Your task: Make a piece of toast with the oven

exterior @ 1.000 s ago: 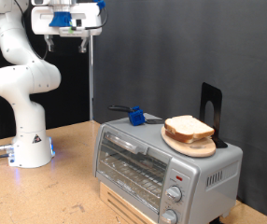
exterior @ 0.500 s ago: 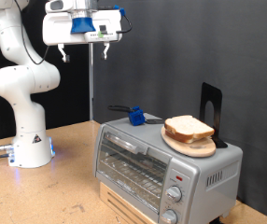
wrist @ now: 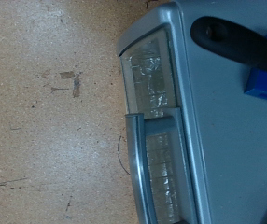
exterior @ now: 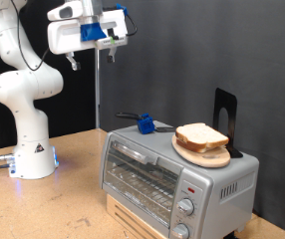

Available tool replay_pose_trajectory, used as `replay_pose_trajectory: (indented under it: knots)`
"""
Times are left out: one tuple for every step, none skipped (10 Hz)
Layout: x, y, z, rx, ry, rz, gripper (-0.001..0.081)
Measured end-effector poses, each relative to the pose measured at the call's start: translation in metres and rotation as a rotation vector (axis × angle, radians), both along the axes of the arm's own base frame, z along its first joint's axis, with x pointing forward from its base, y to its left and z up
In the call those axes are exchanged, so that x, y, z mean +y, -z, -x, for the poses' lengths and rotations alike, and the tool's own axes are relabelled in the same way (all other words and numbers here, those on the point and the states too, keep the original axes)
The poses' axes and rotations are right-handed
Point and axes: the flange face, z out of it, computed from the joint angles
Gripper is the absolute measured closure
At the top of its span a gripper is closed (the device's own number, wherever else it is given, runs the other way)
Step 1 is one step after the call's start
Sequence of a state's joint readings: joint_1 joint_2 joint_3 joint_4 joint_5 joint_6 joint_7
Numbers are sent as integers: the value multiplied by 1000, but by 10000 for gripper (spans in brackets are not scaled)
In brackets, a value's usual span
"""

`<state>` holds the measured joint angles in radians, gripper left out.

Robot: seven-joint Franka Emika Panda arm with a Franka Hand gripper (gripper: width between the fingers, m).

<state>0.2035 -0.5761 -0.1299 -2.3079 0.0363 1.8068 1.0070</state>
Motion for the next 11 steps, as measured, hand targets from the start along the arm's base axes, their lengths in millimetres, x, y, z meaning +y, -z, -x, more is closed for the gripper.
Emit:
replay_pose_trajectory:
  knots:
    - [5, 5, -8, 15, 10, 21, 6]
    - [4, 4, -8, 12, 10, 15, 6]
    - [4, 5, -5, 36, -16, -25, 6]
    - [1, 9, -6, 47, -28, -51, 6]
    - [1, 15, -11, 41, -39, -50, 6]
    - [1, 23, -21, 23, -42, -40, 6]
    - [2, 32, -32, 5, -38, -30, 6]
    - [4, 40, -42, -10, -35, -20, 6]
    - [5, 46, -49, -18, -34, -15, 6]
    - [6, 50, -52, -17, -34, -13, 6]
    - [8, 52, -53, -13, -36, -11, 6]
